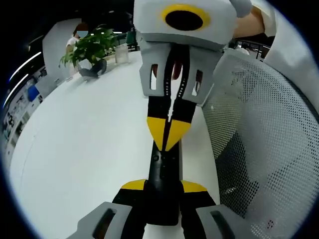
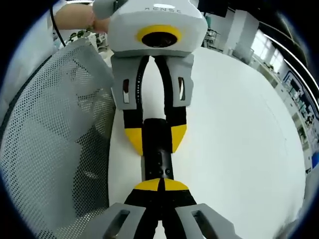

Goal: Press the specified remote control buttons in sequence, fully releasing each button before pressing the next.

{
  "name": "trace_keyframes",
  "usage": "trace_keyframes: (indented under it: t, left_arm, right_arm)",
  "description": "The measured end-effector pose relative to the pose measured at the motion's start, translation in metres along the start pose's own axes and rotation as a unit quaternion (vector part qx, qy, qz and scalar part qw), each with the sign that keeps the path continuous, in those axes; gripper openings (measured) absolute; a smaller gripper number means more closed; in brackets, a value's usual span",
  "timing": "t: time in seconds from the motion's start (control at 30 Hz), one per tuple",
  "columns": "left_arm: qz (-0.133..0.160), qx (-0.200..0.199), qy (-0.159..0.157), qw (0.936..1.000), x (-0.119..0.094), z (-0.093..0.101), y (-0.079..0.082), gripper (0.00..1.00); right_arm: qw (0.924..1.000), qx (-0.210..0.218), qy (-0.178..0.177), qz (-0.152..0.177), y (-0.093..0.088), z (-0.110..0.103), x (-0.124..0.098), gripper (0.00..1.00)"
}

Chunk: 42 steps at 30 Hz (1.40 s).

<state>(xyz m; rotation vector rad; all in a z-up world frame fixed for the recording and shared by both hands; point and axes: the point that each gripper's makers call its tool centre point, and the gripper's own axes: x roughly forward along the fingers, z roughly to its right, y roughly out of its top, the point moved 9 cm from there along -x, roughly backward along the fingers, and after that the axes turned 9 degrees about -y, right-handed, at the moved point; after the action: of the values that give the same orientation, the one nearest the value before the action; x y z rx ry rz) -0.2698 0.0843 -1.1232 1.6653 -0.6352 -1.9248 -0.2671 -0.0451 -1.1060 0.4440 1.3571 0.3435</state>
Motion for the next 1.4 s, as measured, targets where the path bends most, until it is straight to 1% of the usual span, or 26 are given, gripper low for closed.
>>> trace_keyframes:
  t: [0.13,0.2,0.23,0.3,0.4,0.47,0.5,0.57,0.63,0.7,0.77,0.9,1.0,1.2,1.4]
  left_arm:
    - [-0.002,0.0,0.001,1.0,0.0,0.0,0.0,0.22]
    - [-0.002,-0.003,0.002,1.0,0.0,0.001,0.0,0.22]
    - [-0.003,-0.005,0.003,1.0,0.0,0.001,0.001,0.22]
    - [-0.002,-0.006,0.004,1.0,0.0,0.001,0.0,0.22]
    - [-0.002,-0.005,0.003,1.0,0.0,0.001,0.0,0.22]
    - [-0.007,-0.003,0.002,1.0,0.0,0.001,0.001,0.22]
    - [-0.009,-0.003,0.001,1.0,0.0,0.001,0.001,0.22]
    - [-0.012,-0.003,0.001,0.9999,0.0,0.001,0.002,0.22]
    - [-0.013,-0.002,0.0,0.9999,0.0,0.0,0.002,0.22]
    - [-0.014,-0.002,0.0,0.9999,0.0,0.0,0.002,0.22]
    - [-0.016,-0.001,0.0,0.9999,0.0,0.0,0.002,0.22]
    - [-0.02,-0.001,0.0,0.9998,0.0,0.0,0.003,0.22]
    - [-0.02,-0.003,0.001,0.9998,0.0,0.0,0.002,0.22]
    - [-0.016,-0.003,0.001,0.9999,0.0,0.0,0.002,0.22]
    - [-0.014,-0.004,0.002,0.9999,0.0,0.0,0.001,0.22]
  right_arm:
    - [0.9999,-0.009,0.012,-0.003,0.001,0.001,-0.001,0.0]
    - [0.9997,-0.015,0.017,-0.01,-0.001,0.001,-0.002,0.0]
    - [0.9996,-0.014,0.018,-0.017,-0.003,0.002,-0.003,0.0]
    - [0.9996,-0.01,0.022,-0.015,-0.005,0.002,-0.004,0.0]
    - [0.9996,-0.009,0.017,-0.023,-0.002,0.0,-0.001,0.0]
    - [0.9993,-0.018,0.006,-0.033,0.001,-0.002,0.0,0.0]
    - [0.9988,-0.035,0.0,-0.034,0.002,-0.002,0.0,0.0]
    - [0.9992,-0.022,-0.009,-0.033,0.001,-0.003,0.001,0.0]
    - [0.9996,-0.008,-0.017,-0.023,-0.002,-0.004,0.0,0.0]
    - [0.9999,-0.001,-0.012,-0.008,-0.005,-0.002,-0.001,0.0]
    - [0.9996,0.028,-0.001,0.002,-0.007,0.0,0.0,0.0]
    - [0.9996,0.025,0.011,0.005,-0.01,0.003,-0.002,0.0]
    - [0.9997,0.022,0.015,0.0,-0.011,0.003,-0.004,0.0]
    - [0.9996,0.025,0.011,-0.005,-0.018,0.002,-0.008,0.0]
    - [0.9997,0.022,0.004,-0.008,-0.018,0.001,-0.008,0.0]
